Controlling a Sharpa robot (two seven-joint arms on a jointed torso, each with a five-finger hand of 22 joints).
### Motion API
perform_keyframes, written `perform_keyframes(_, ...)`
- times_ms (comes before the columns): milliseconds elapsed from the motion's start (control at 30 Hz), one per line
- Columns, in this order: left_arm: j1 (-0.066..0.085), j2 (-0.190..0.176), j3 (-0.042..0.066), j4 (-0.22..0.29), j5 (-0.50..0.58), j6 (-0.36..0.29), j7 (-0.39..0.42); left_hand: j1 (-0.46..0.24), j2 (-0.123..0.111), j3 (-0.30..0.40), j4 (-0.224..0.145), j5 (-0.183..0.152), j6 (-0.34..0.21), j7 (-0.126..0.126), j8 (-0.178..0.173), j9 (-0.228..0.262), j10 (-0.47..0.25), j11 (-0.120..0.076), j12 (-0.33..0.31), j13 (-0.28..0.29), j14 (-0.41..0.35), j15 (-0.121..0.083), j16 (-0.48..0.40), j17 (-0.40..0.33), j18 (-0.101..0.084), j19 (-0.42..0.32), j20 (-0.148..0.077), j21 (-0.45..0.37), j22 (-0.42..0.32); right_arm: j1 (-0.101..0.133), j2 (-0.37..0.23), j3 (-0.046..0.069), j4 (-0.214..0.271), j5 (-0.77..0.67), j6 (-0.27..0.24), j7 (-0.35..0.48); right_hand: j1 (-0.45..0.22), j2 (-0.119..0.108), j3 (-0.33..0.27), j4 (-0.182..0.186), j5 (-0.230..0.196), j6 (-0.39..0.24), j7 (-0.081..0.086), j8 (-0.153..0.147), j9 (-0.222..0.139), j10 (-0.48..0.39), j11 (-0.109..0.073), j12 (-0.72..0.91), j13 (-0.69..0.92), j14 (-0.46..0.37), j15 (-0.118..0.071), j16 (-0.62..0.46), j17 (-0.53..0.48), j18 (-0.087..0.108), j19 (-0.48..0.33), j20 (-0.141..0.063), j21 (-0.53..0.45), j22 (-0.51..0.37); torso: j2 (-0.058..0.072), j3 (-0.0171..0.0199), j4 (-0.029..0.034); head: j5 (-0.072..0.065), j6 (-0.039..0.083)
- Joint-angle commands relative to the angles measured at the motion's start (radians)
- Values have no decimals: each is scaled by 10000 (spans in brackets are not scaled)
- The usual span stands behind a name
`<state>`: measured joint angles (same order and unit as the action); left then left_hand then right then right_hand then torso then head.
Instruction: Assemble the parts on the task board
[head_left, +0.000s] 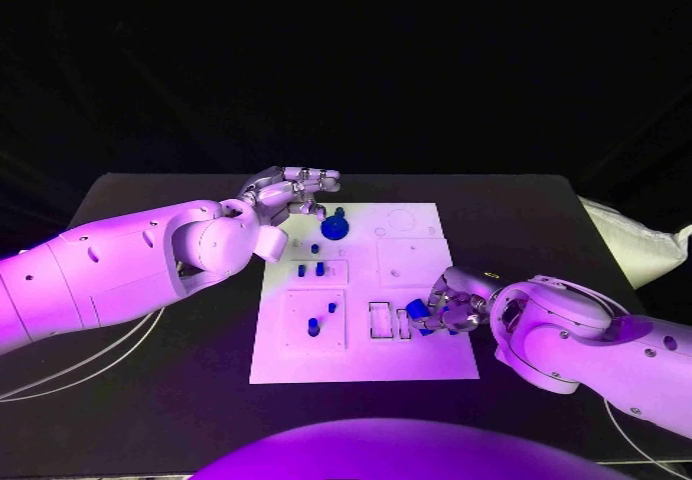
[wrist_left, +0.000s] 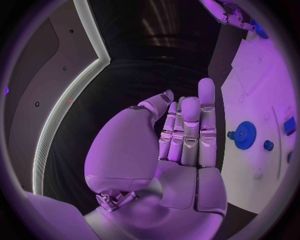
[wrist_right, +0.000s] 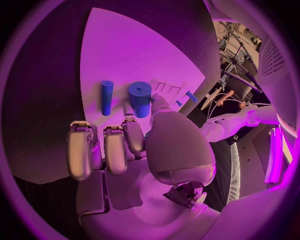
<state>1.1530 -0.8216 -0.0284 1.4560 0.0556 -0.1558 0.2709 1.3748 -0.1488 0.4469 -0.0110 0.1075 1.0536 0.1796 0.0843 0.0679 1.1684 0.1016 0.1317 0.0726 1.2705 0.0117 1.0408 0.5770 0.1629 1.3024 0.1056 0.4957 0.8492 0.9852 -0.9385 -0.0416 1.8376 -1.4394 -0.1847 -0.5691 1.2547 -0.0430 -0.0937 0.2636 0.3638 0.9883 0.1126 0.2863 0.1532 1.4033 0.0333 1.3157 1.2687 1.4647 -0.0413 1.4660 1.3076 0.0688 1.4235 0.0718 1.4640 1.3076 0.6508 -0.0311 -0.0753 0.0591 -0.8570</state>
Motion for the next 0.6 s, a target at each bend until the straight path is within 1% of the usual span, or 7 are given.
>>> perform_keyframes(33, -5, 3, 6, 26, -21, 237, 9, -16, 61, -50, -6, -60, -89, 4, 50, -1, -80, 14, 48, -1, -91, 3, -34, -12, 178, -47, 10, -61, -15, -117, 63, -68, -121, -271, 385, -123, 141, 85, -42, -17, 56, 40, -61, 31, -10, -12, -75, -49, 17, 667, -19, 49, 414, -151, 53, -39, 60, 183, -4, 2, -8, 1, -4)
perform_keyframes(167, -8, -2, 6, 26, -21, 241, 3, -16, 61, -50, -6, -60, -89, 4, 50, -1, -80, 14, 48, -1, -91, 3, -34, -12, 178, -47, 10, -61, -15, -134, 82, -68, -168, -292, 294, -147, 246, 218, -25, -17, 119, 80, -78, 78, 12, -7, -92, -59, 33, 668, -34, 50, 421, -151, 51, -53, 58, 182, -9, -1, -9, -19, -4)
perform_keyframes(300, -12, -2, 6, 26, -21, 246, -1, -32, 63, -73, 1, -58, -98, 6, 52, -2, -94, 16, 56, -2, -98, 7, -34, -26, 178, -47, 13, -67, -19, -143, 38, -68, -147, -178, -49, -169, 427, 479, 47, -22, 391, 177, -118, 155, 55, 15, -129, -66, 70, 665, -66, 44, 412, -154, 62, -80, 65, 203, -8, 3, -17, -16, 16)
perform_keyframes(367, -15, -1, 6, 26, -21, 250, -2, -32, 63, -73, 1, -58, -98, 6, 52, -2, -94, 16, 56, -2, -98, 7, -34, -26, 178, -47, 13, -67, -19, -144, -31, -66, -73, -115, -337, -140, 491, 530, 56, -33, 532, 223, -140, 186, 76, 26, -149, -69, 85, 666, -82, 44, 415, -158, 72, -94, 71, 219, -7, 9, -18, -13, 21)
perform_keyframes(400, -18, -1, 6, 25, -21, 251, -4, -32, 63, -73, 1, -58, -98, 6, 52, -2, -94, 16, 56, -2, -98, 7, -34, -26, 178, -47, 13, -67, -19, -144, -116, -60, 29, -29, -624, -85, 520, 555, 55, -32, 634, 248, -153, 201, 88, 30, -161, -78, 88, 665, -93, 41, 410, -158, 73, -104, 71, 219, -6, 13, -18, -10, 28)
perform_keyframes(500, -25, 1, 6, 19, -21, 252, -6, -32, 63, -73, 1, -58, -98, 6, 52, -2, -94, 16, 56, -2, -98, 7, -34, -26, 178, -47, 13, -67, -19, -120, -302, -29, 275, 122, -1190, 48, 562, 581, 48, -31, 791, 266, -169, 212, 104, 46, -178, -76, 110, 663, -107, 34, 397, -160, 80, -119, 74, 229, -13, 14, -12, -9, 44)
perform_keyframes(600, -38, 7, 6, 13, -21, 254, -9, -32, 63, -73, 1, -58, -98, 6, 52, -2, -94, 16, 56, -2, -98, 7, -34, -26, 178, -47, 13, -67, -19, -8, -478, 11, 554, 389, -1765, 213, 578, 596, 41, -24, 867, 275, -175, 215, 112, 77, -185, -41, 161, 665, -114, 39, 409, -165, 95, -127, 84, 254, -14, 11, -11, -11, 63)
